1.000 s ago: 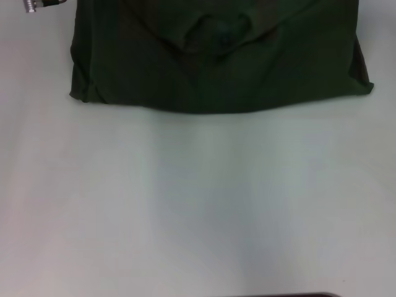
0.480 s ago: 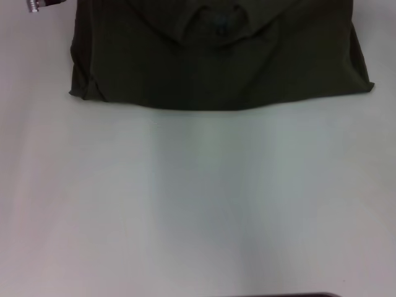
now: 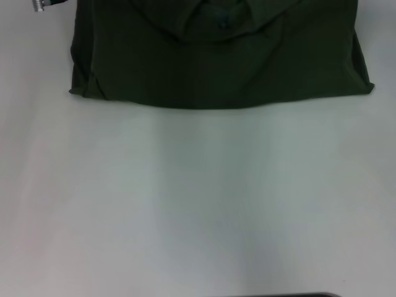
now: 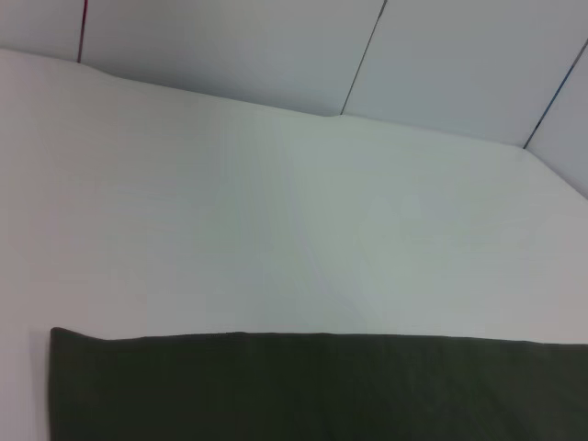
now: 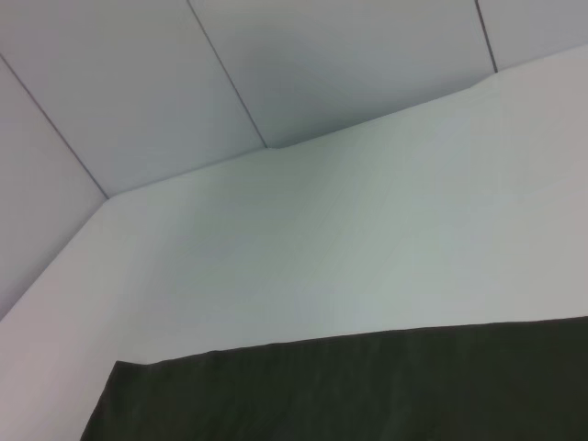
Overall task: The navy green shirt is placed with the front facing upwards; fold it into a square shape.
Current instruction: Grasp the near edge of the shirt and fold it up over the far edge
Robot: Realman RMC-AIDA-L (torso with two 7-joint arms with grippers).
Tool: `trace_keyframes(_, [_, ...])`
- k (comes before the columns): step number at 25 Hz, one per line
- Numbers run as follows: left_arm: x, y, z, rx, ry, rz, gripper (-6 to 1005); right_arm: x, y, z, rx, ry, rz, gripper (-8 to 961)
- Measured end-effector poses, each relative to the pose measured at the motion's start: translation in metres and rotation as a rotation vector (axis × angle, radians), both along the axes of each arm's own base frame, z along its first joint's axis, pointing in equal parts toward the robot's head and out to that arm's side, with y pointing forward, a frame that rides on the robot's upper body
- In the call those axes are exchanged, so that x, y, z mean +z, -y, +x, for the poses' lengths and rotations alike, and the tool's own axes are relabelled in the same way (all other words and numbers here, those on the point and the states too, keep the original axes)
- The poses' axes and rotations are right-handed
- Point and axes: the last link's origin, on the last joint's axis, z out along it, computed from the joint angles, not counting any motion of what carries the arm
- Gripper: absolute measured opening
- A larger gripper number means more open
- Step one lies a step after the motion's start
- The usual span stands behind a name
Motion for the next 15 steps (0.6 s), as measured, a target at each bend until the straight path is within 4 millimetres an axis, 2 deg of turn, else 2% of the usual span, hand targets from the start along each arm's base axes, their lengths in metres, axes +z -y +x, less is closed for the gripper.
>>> trace_keyframes(6, [-0.001,0.000,-0.002,0.001,-0.003,0.010,49,-0.003,0.000,-0.002,0.012,0.009,-0.013,44])
trace_keyframes(11, [0.004,0.000,-0.013,0.072,0.040,0.018,50,-0.005,0.002,0.002,0.004,0.023,-0.029,44])
trace_keyframes(15, [0.007,0.000,-0.017,0.083,0.042,0.014,209,-0.005,0.003,0.005,-0.003,0.037,-0.031,150])
